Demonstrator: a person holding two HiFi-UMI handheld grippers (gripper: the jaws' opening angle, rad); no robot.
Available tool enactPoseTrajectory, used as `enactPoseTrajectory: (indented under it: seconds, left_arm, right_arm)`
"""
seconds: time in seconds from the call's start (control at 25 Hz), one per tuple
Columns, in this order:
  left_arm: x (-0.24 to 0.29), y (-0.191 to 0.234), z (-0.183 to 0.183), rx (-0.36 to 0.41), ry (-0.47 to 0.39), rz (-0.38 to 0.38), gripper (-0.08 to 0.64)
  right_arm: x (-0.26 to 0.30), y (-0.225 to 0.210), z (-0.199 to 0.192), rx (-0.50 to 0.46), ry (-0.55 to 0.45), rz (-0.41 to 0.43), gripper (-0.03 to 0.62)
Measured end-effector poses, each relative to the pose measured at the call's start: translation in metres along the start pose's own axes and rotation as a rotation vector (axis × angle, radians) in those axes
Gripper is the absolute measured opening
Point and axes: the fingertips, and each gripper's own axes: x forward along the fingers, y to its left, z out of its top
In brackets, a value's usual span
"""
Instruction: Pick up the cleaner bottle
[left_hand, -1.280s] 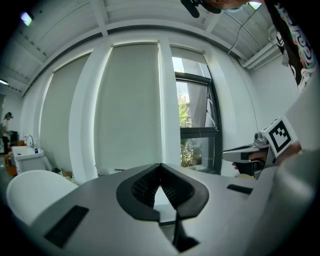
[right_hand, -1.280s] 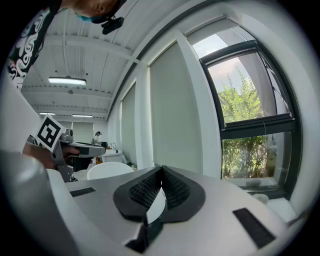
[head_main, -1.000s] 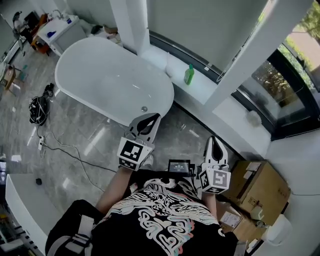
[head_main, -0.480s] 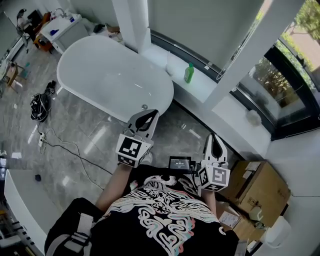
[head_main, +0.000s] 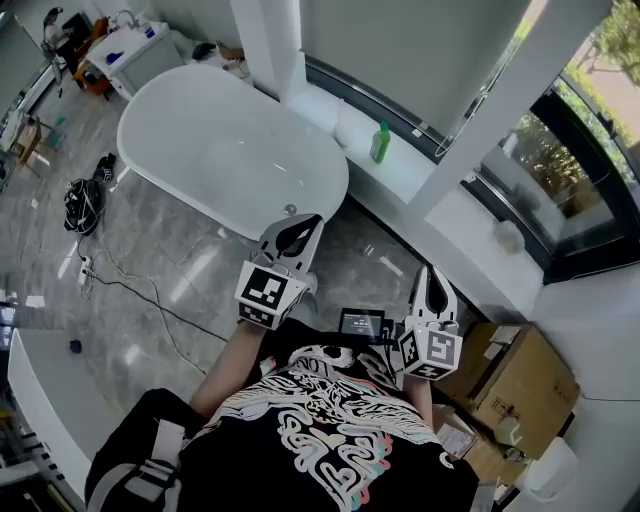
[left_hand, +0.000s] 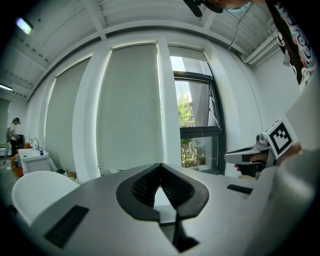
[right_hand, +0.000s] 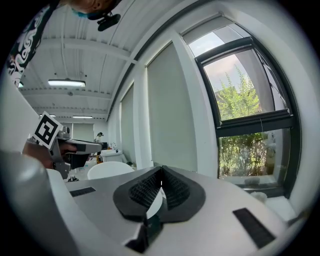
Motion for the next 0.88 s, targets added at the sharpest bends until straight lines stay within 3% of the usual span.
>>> enactPoseTrajectory:
  seconds: [0.4,0.88]
  left_arm:
    - [0.060,0.023,0.002,-0.011,0.003,-0.020,0.014]
    - [0.185,0.127,0.024,-0.009,-0.018,-0.066,0.015]
  right_arm:
    - [0.050,-0.028,0.004,-0.002,0.018,-0.032,0.028]
    - [0.199,-0.044,0.033,-0.010,0.034,-0.078,0.028]
